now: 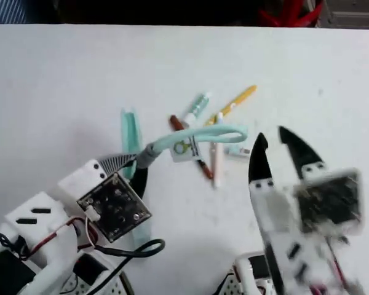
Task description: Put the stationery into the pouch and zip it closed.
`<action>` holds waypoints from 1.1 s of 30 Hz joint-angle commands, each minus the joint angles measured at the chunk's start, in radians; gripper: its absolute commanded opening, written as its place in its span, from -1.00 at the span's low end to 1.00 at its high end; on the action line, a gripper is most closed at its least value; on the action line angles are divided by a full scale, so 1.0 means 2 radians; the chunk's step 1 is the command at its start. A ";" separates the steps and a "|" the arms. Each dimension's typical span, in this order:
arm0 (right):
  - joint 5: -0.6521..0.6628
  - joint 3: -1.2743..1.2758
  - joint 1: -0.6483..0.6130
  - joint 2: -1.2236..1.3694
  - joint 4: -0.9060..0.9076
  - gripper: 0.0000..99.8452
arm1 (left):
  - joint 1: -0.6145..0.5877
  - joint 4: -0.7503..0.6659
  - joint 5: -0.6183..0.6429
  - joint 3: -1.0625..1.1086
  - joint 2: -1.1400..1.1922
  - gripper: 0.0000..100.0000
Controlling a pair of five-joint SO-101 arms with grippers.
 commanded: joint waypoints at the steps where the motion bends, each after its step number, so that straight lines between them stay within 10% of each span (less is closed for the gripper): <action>1: -0.056 -0.203 -0.106 0.067 0.082 -0.38 | -0.013 0.003 -0.002 0.001 0.003 -0.95; 4: -0.084 -0.270 -0.200 0.115 0.130 -0.35 | -0.024 0.003 -0.001 -0.032 0.003 -0.95; 33: -0.201 -0.151 -0.406 0.201 0.043 -0.34 | -0.020 -0.122 -0.001 0.050 -0.153 -0.95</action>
